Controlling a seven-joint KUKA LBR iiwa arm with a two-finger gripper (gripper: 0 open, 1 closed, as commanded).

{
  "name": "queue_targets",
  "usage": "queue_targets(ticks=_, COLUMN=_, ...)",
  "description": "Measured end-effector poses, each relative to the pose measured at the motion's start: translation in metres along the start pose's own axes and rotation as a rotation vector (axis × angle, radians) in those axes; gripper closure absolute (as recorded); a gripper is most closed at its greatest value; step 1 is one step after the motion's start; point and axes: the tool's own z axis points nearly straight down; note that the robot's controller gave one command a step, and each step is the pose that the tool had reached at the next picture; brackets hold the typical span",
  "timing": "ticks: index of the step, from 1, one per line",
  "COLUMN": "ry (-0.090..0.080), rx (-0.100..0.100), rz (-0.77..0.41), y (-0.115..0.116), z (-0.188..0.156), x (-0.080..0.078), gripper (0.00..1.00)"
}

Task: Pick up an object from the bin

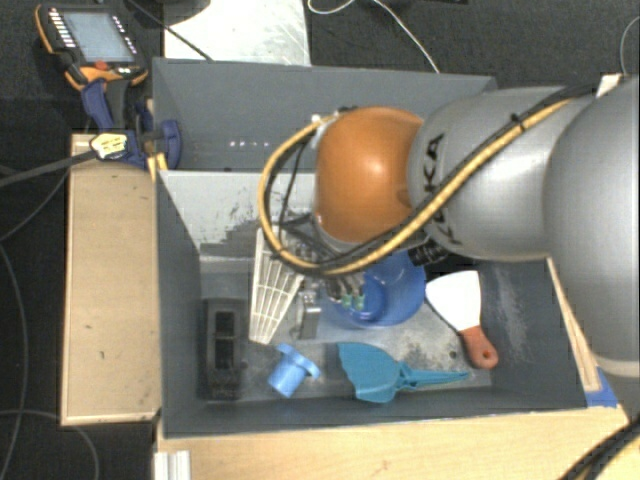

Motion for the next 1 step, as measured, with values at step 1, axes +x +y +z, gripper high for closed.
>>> queue_targets(ticks=1, ry=-0.008, rx=-0.001, rz=0.007, y=-0.0010, z=-0.0048, x=-0.0017, gripper=0.00)
